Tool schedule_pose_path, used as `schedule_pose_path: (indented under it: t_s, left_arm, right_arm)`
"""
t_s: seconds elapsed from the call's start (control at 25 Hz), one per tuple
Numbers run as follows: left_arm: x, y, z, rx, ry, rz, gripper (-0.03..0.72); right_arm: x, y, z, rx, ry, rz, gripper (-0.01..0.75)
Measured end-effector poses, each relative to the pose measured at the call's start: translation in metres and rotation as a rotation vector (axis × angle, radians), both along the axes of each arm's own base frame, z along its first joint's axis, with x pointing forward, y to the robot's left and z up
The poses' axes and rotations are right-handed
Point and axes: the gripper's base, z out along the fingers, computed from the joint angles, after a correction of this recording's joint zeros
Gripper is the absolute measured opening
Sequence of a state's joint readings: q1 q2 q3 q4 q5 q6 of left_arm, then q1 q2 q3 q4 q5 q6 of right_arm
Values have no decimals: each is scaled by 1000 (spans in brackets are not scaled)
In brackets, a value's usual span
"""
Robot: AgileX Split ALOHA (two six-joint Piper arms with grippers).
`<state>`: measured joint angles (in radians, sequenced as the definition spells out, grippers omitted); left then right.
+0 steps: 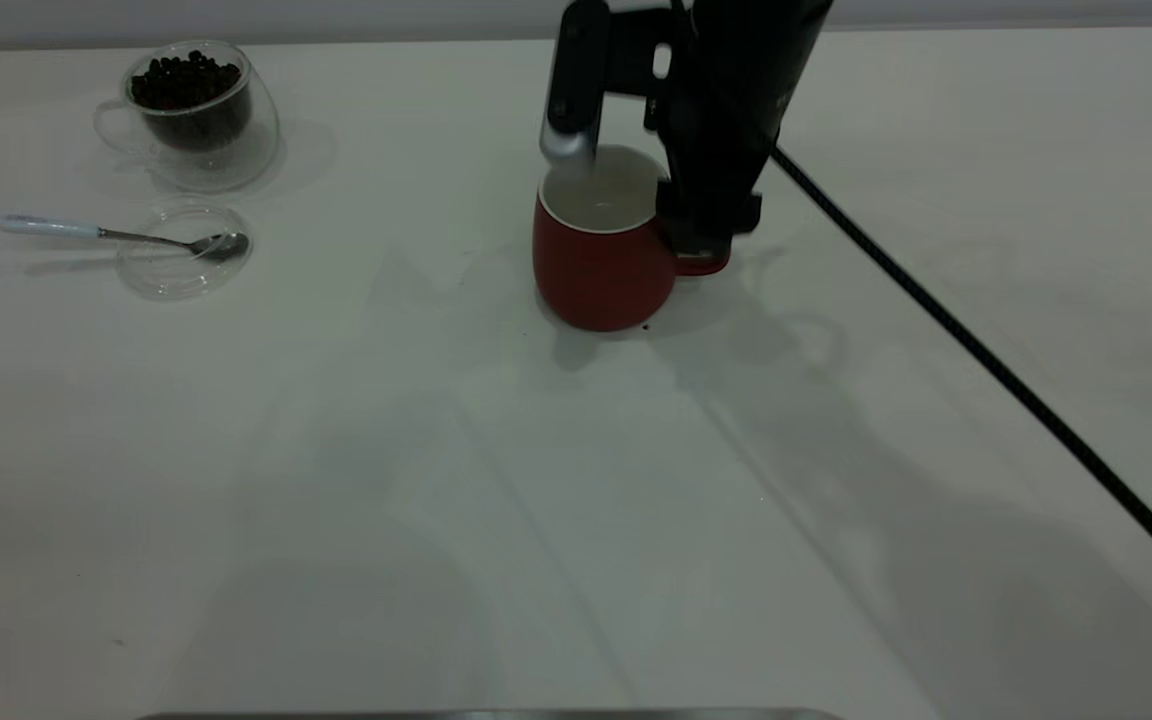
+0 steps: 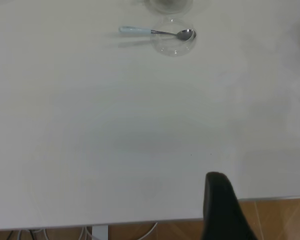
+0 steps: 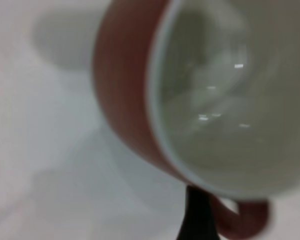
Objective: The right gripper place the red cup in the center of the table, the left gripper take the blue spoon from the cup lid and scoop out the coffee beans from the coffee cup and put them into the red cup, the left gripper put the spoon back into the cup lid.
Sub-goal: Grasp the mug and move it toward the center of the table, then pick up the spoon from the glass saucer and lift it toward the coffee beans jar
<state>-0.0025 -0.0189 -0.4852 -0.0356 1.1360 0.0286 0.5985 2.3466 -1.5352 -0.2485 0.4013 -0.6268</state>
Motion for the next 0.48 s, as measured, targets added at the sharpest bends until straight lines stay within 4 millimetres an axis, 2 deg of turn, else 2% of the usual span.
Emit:
schedule_pose_path:
  t_s: [0.08, 0.24, 0.36, 0.48]
  left_arm:
    - [0, 0, 0, 0, 0, 0, 464]
    - [0, 0, 0, 0, 0, 0, 464]
    - [0, 0, 0, 0, 0, 0, 464]
    - [0, 0, 0, 0, 0, 0, 464]
  right_arm:
    - [0, -1, 21, 10, -18, -22, 590]
    - [-3, -8, 75, 18, -51, -98, 590]
    - [-11, -18, 120, 41, -74, -198, 590]
    - [-26, -34, 175, 72, -108, -318, 590]
